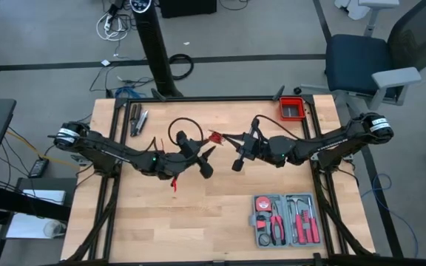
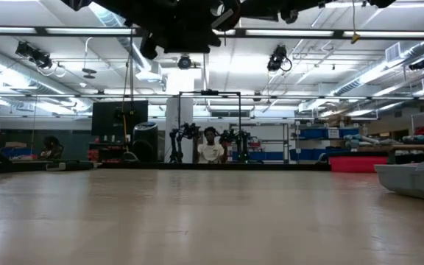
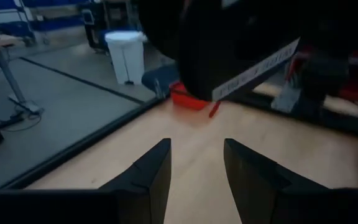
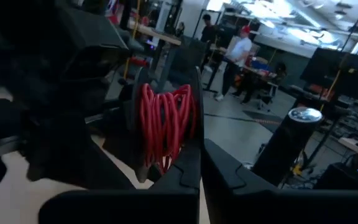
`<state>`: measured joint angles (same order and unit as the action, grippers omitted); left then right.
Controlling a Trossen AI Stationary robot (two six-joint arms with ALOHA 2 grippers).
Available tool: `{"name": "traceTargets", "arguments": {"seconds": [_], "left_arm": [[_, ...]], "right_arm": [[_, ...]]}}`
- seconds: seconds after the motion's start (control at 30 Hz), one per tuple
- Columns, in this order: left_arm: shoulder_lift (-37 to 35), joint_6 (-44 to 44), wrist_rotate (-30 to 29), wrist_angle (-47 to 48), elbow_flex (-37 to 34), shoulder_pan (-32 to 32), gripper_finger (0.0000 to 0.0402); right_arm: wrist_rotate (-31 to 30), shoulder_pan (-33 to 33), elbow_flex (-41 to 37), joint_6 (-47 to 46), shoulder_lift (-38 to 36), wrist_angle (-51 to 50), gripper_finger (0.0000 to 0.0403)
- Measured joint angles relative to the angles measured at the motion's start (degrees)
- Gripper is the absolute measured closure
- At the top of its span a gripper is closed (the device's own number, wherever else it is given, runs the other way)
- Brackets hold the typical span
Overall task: Coil cords
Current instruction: Uncoil the wire
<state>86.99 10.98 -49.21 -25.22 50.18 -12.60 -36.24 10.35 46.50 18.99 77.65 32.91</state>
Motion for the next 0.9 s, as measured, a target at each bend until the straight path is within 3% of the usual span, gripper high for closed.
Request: {"name": "traceTargets", "arguments": {"seconds": [0.3, 0.9], "left_arm": [[0.54, -11.9, -0.47, -14.32, -0.05, -0.22, 0.025], [0.49, -14.97, 0.42, -15.06, -0.05, -0.11, 0.025]], "right_arm": [[1.94, -0.03, -4.37, 2.97, 0.02, 16.66, 0.0403], [6.11, -0.42, -5.25, 1.3, 0.04, 18.97, 0.0403]]}}
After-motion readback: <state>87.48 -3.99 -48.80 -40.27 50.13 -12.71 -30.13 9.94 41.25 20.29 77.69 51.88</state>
